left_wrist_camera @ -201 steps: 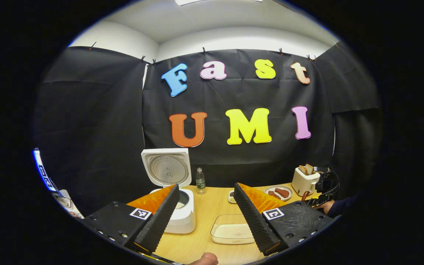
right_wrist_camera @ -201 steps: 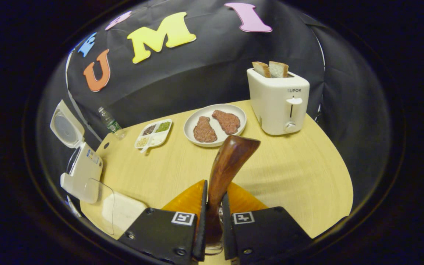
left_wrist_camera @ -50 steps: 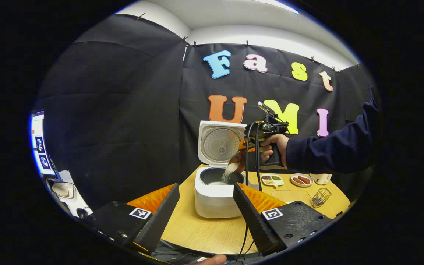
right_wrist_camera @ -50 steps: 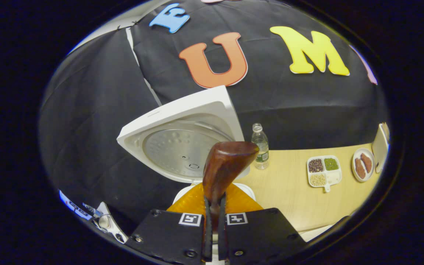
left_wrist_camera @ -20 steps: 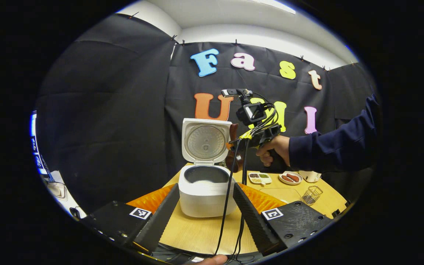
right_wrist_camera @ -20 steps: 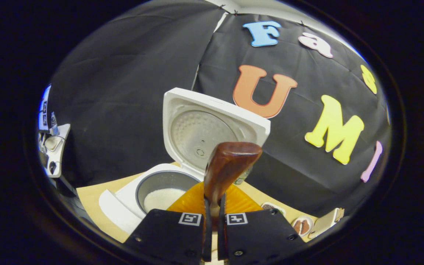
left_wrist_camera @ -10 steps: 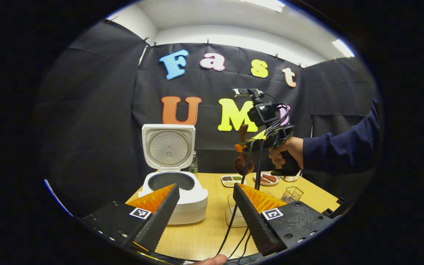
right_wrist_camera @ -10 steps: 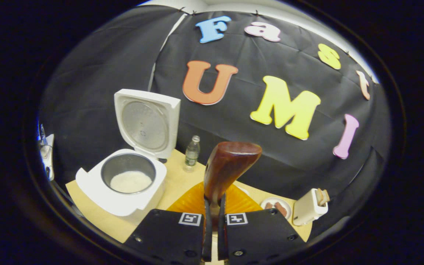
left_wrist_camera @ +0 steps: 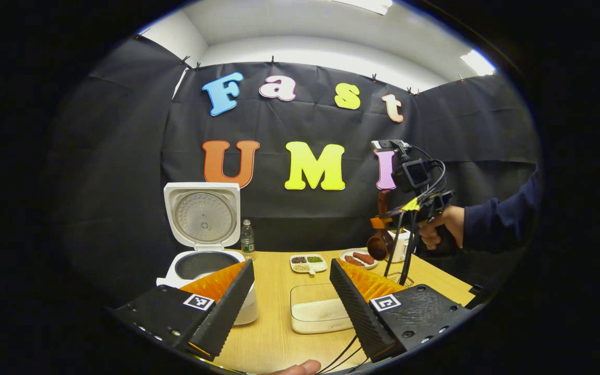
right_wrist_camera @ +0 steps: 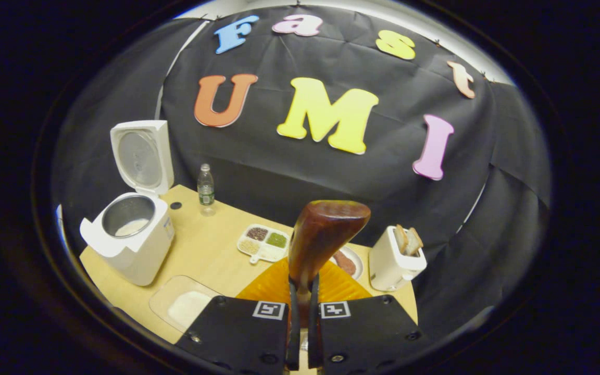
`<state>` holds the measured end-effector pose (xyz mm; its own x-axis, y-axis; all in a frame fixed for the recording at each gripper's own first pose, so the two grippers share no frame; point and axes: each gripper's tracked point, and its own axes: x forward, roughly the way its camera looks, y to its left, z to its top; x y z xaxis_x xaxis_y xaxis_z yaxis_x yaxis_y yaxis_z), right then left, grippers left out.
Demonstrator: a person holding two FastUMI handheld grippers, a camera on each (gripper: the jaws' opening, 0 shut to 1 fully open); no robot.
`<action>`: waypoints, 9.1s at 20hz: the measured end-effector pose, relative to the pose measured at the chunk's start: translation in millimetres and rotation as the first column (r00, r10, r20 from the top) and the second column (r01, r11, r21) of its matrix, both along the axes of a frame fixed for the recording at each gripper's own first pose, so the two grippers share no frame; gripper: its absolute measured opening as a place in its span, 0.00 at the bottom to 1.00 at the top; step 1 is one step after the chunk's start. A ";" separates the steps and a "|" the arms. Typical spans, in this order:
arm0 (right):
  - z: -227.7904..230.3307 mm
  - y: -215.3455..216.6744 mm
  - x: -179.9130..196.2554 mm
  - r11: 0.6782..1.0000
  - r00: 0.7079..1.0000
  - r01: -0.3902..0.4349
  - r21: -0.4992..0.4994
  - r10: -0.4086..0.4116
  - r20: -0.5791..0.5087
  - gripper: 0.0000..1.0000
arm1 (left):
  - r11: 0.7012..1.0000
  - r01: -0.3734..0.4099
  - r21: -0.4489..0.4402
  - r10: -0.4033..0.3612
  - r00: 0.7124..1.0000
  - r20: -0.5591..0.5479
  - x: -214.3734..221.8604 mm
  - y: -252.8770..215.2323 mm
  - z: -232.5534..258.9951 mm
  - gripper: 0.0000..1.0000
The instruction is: Close the left gripper, press the button to open the rice cooker; take a wooden spoon from the chopstick holder with the right hand, scoop a spoonful of rice and pour it into the rice cooker, then put the wooden spoon back into the chopstick holder.
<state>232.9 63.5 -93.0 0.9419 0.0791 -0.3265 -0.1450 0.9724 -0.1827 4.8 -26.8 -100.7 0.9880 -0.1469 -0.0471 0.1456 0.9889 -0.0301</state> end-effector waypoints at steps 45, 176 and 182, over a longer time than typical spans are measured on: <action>-51.2 -119.4 -110.0 0.930 0.976 0.218 0.295 -0.211 -0.058 0.86 | 0.960 -0.281 0.011 0.281 0.960 0.001 85.3 134.5 97.5 0.94; 46.4 -8.0 -220.0 0.956 0.978 0.021 0.294 -0.080 0.190 1.00 | 0.986 -0.165 -0.001 0.164 0.986 -0.025 -3.1 63.9 72.9 0.92; 44.0 13.4 -214.9 0.965 0.980 -0.023 0.260 -0.029 0.195 1.00 | 0.985 -0.168 0.038 0.168 0.986 0.003 -23.2 46.5 69.6 0.95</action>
